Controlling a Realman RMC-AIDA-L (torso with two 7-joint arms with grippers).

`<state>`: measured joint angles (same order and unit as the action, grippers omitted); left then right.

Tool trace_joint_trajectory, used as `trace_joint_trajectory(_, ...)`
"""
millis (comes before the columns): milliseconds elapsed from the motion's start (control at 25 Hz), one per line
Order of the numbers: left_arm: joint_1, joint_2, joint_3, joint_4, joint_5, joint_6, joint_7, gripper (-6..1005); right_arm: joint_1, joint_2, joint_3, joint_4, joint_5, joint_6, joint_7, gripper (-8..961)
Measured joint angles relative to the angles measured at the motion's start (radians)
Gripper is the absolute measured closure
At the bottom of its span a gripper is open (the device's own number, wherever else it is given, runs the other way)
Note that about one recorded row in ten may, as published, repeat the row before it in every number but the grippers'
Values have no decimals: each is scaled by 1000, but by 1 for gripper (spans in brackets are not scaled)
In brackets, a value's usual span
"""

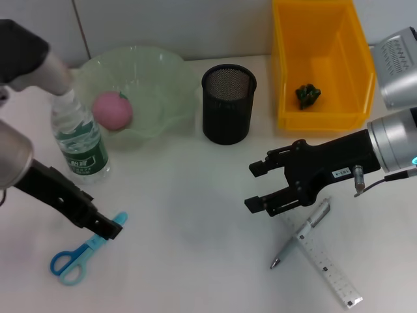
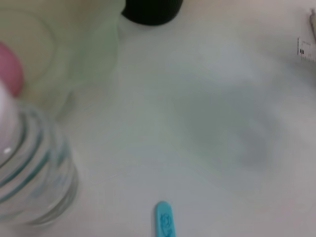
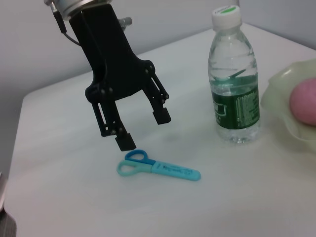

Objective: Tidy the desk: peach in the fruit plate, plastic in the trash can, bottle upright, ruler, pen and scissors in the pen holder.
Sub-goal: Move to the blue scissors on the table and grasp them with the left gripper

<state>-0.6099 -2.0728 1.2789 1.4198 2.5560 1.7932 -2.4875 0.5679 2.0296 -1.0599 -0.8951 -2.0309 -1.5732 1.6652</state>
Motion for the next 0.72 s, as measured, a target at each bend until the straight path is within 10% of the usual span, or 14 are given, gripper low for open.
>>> trace_joint_trajectory(720, -55, -4, 174, -44, 45, -77, -86, 200, 37, 2, 1, 13, -56, -3, 16, 180)
